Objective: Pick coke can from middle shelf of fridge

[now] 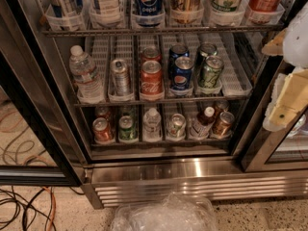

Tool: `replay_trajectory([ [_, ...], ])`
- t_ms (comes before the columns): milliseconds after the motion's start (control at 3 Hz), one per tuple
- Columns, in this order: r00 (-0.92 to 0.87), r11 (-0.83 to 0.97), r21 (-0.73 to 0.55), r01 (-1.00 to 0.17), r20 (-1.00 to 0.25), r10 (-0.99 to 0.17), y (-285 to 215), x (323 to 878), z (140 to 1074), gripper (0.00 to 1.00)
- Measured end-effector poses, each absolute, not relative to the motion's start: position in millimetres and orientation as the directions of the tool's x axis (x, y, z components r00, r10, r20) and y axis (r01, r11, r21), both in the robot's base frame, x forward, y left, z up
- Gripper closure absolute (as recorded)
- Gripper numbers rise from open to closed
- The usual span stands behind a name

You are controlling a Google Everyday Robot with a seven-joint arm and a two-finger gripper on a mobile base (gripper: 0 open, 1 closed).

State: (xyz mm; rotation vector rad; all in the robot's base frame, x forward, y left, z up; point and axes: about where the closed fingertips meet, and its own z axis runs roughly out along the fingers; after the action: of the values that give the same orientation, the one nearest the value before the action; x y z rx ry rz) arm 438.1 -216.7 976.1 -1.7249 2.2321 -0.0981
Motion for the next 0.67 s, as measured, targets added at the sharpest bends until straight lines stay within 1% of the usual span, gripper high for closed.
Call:
replay_trajectory([
  [333,-0.222,0.27,-0.245,-0.931,-0.207,-0.953,-216.7,438.1,976.1,0.0],
  [667,-0.238,0.298,-0.243,-0.923,-0.248,-0.939,-211.9,438.7,976.3,0.0],
])
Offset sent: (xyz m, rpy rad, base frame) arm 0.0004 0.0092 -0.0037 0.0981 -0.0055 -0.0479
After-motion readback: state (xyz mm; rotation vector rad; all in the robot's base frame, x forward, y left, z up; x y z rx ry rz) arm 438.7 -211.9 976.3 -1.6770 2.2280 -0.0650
